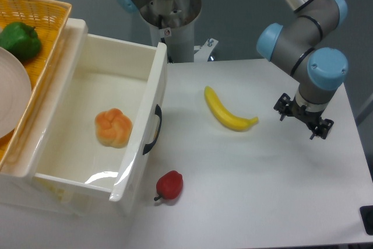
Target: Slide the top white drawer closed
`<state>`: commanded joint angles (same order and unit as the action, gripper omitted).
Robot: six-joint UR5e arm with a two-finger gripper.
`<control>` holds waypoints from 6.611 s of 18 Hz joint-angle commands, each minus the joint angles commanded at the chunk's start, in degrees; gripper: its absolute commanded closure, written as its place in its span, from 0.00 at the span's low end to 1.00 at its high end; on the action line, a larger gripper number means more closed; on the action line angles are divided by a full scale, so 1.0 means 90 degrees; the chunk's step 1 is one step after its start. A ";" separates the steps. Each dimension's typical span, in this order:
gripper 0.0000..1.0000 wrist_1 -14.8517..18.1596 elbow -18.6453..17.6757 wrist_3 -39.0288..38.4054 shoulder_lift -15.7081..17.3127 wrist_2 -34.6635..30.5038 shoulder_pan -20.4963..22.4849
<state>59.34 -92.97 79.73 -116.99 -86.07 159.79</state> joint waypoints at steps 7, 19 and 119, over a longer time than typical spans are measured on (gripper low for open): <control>0.00 0.0019 -0.0236 -0.1836 0.0020 0.0169 -0.0273; 0.97 0.0067 -0.0148 -0.4162 0.0128 0.0891 -0.1035; 0.84 0.2177 0.0155 -0.6379 0.1085 0.3334 -0.4034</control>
<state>78.92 -91.58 22.32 -107.23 -56.07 123.48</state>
